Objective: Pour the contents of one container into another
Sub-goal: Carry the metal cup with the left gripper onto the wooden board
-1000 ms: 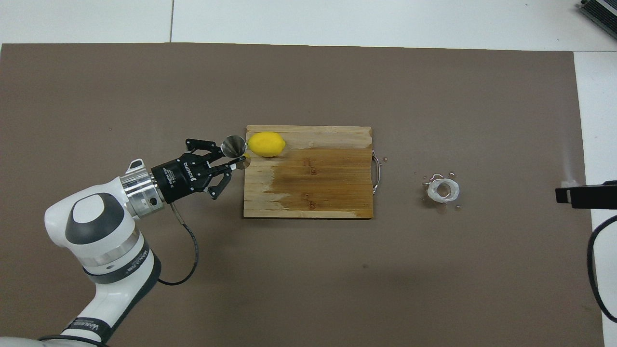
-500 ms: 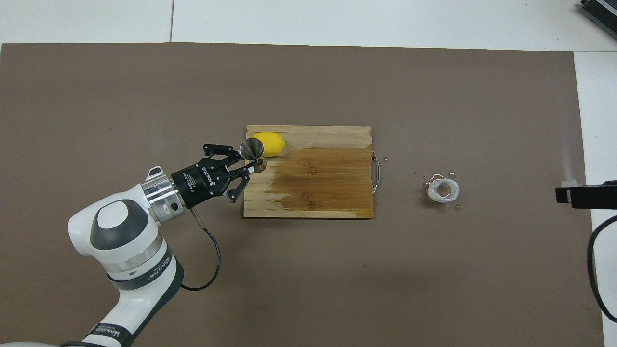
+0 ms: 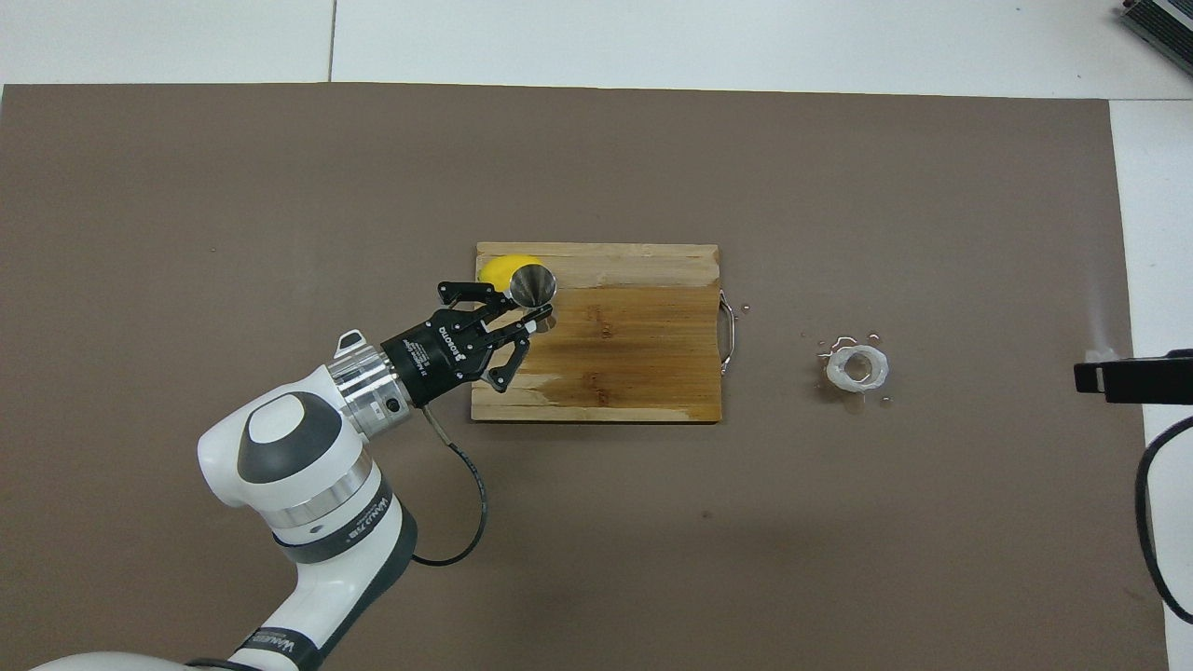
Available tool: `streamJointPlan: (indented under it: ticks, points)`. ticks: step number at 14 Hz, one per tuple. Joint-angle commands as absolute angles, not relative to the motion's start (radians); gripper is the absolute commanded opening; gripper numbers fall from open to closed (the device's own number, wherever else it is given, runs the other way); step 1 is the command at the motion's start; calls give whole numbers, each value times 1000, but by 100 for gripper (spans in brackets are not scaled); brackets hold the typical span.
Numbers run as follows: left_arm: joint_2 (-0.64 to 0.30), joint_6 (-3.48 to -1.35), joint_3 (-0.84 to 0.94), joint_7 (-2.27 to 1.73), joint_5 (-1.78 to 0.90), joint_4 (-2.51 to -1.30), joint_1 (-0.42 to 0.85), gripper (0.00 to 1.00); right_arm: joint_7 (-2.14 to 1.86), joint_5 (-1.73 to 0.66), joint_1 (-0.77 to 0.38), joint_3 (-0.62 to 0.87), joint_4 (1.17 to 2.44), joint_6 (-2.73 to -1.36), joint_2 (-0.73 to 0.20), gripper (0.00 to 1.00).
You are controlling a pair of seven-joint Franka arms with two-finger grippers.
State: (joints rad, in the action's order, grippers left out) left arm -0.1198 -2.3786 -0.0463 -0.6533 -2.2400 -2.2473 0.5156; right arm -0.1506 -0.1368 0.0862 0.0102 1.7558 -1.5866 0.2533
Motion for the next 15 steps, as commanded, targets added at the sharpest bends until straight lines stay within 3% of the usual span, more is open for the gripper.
streamJointPlan:
  ticks: [1, 7, 15]
  points:
    - [-199, -2353, -55, -574, -2333, -2183, 549, 0, -164, -158, 97, 14, 1752, -1569, 259, 100]
    - [-296, -2376, -38, -494, -2408, -2108, 578, 0, -164, -158, 97, 14, 1752, -1569, 259, 100]
    - [-340, -2410, -37, -466, -2418, -2091, 600, 0, -164, -158, 97, 14, 1752, -1571, 259, 100]
